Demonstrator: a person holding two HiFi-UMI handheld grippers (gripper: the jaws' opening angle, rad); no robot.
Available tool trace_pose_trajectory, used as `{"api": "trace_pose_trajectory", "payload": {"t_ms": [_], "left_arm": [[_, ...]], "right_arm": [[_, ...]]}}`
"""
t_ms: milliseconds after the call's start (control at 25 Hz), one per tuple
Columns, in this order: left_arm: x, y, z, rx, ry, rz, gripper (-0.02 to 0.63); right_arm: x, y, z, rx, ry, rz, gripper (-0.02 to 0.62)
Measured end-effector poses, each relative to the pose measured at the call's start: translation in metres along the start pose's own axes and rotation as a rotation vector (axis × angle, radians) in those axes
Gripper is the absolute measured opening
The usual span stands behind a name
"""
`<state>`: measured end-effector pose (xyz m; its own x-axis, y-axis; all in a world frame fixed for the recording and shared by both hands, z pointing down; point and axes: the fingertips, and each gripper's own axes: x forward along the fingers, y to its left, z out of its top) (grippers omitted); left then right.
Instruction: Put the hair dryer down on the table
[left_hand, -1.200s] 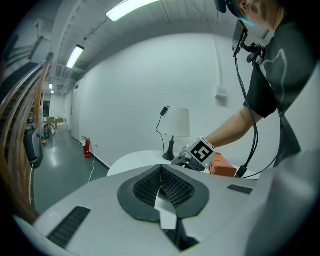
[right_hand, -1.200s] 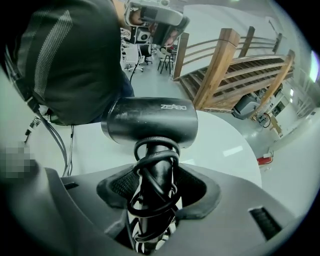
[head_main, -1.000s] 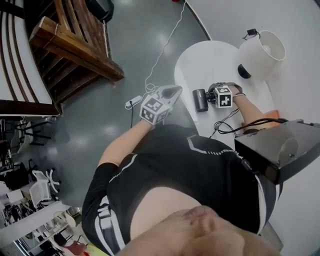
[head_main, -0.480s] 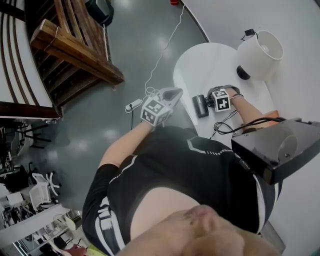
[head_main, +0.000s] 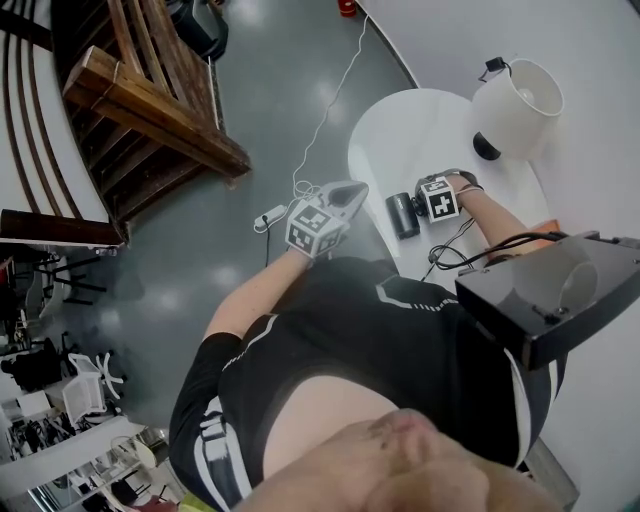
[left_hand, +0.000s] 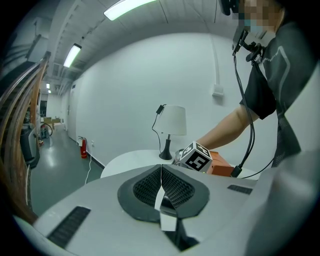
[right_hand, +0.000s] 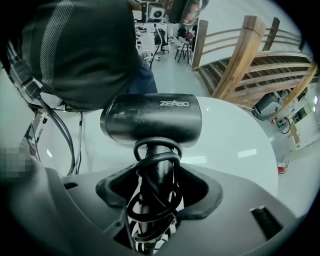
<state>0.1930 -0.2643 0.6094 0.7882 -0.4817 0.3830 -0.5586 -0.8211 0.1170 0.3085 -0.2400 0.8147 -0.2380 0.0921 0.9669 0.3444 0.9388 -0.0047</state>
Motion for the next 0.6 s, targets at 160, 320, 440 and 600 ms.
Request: {"api": "trace_pose_trajectory", "payload": {"t_ms": [160, 320, 440, 600], "left_arm": [[-0.0005, 0.0011, -0.0029, -0.012, 0.000, 0.007, 0.032], [-0.0019, 0.0048, 0.0008, -0.021, -0.007, 0.008, 0.032], [-0.0022, 0.0021, -0.0018, -0.030, -0.008, 0.004, 0.032], [-0.0005, 0.0019, 0.0048, -0.030, -0.020, -0.004, 0.032]], "right_arm": [[0.0022, 0.0026, -0.0021, 0.005, -0.007, 0.005, 0.264], [-0.0010, 0.0018, -0.0023, 0.021, -0.009, 0.032, 0.272], [0.0008, 0.0059, -0.0029, 0.035, -0.009, 0.042, 0.279], [-0.0027, 0.0035, -0.0077, 0.065, -0.005, 0.027, 0.299]]}}
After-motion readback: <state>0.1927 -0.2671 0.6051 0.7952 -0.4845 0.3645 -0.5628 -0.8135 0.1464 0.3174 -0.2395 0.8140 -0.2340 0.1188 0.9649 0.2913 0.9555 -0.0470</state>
